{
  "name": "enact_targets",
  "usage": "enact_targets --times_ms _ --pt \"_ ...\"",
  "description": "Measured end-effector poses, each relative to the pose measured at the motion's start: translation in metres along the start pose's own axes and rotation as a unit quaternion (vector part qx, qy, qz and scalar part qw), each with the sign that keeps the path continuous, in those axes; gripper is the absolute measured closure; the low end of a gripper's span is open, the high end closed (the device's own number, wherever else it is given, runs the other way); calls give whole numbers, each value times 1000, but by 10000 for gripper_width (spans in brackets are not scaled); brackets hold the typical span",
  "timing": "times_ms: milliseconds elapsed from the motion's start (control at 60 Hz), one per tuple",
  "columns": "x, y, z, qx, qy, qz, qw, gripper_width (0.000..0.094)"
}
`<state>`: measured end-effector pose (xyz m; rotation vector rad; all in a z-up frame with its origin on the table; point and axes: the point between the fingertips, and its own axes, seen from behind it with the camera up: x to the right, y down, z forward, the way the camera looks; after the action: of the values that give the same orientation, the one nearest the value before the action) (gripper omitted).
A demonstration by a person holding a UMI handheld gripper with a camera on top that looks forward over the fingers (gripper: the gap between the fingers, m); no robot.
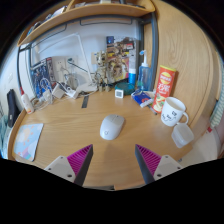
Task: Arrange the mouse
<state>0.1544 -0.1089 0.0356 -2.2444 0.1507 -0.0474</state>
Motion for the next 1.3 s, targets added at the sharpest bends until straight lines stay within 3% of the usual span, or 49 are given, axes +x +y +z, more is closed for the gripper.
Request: enact_targets --times_ms 417,600,800,950,1167,1300 --pt "-18 -47 120 -48 -28 7 998 112" --pt "-45 -52 143 -71 -61 -27 995 227" --pt "-50 -53 147 -62 -64 -65 994 295" --pt "-44 -56 150 -48 -64 -73 994 427" --pt "-45 -47 143 -78 -32 -51 995 635" --pt "-44 -47 142 -98 -3 -37 994 635"
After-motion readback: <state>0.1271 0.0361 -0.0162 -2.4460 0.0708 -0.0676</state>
